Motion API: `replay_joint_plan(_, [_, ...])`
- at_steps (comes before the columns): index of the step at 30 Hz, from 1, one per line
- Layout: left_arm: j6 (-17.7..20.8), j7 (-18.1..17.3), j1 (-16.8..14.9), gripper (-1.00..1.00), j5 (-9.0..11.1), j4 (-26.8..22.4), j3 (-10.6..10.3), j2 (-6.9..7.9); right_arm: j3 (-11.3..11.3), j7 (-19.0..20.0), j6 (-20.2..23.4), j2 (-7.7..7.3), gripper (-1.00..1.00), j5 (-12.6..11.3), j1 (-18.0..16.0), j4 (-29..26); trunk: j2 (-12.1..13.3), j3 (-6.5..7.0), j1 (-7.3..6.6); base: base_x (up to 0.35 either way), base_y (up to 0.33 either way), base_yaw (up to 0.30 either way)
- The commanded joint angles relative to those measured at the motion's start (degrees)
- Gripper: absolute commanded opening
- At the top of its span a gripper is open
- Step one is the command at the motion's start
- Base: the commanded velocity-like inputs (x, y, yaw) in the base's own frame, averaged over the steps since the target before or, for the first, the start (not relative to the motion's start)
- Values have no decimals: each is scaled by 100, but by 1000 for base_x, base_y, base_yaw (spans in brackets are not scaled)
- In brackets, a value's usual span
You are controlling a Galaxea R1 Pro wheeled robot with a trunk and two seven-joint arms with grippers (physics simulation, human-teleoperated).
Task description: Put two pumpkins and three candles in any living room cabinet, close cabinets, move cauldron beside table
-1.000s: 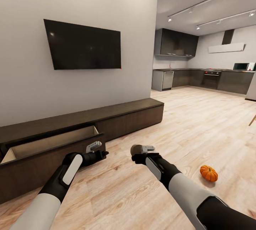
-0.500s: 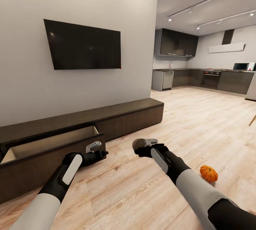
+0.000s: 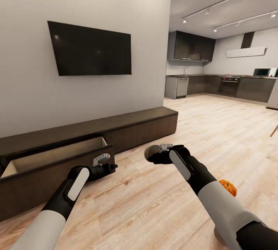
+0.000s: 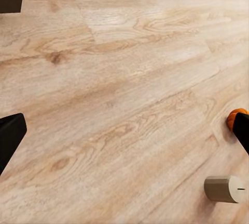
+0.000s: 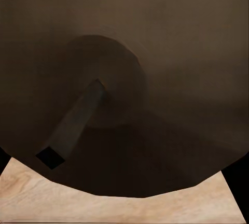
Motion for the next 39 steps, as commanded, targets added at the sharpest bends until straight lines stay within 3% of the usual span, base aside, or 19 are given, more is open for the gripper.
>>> replay_joint_plan(1, [13, 51, -4, 100, 59, -8, -17, 6, 19, -58, 33, -7, -100, -56, -4, -25, -3, -7, -1, 0, 0, 0])
replay_joint_plan(6, [12, 51, -3, 100, 59, -8, -17, 7, 12, -42, 83, -41, -100, -56, -2, -83, -3, -7, -1, 0, 0, -95])
replay_joint_plan(16, [12, 51, -3, 100, 55, -6, -17, 3, -8, 404, 79, -329, -100, -51, -1, -107, -3, -7, -1, 0, 0, -266])
replay_joint_plan(22, [12, 51, -6, 100, 51, -3, -17, 4, -457, 464, 110, -374, -100, -41, -1, -108, -3, -7, -1, 0, 0, -296])
replay_joint_plan(31, [12, 43, 1, 100, 57, -6, -25, 7, -522, 465, 104, -526, -100, -39, -1, -141, -3, -7, -1, 0, 0, -297])
replay_joint_plan(39, [20, -12, -2, 100, 58, -7, -25, 7, -528, 465, 103, -547, -100, -39, -1, -143, -3, -7, -1, 0, 0, -297])
